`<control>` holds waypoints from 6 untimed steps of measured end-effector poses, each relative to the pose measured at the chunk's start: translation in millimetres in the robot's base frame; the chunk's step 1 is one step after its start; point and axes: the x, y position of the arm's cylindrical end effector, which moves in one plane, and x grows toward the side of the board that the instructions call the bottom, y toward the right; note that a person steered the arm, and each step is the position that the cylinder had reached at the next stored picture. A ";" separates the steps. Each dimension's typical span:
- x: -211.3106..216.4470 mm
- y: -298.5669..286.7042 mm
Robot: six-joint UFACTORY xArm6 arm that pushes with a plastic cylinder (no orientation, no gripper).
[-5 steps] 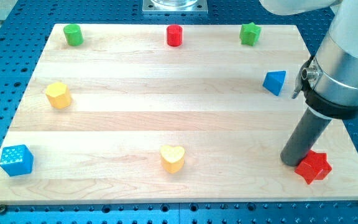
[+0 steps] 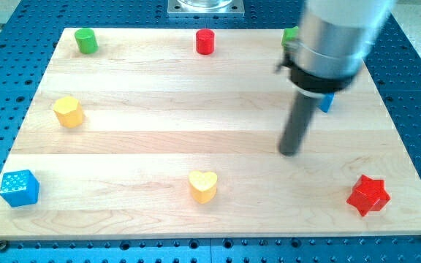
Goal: Push the green star into the green circle
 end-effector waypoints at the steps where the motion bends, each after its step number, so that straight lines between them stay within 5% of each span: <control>1: -57.3 -54.3; 4: -226.8 140.3; 5: -262.9 104.7; 6: -231.6 4.2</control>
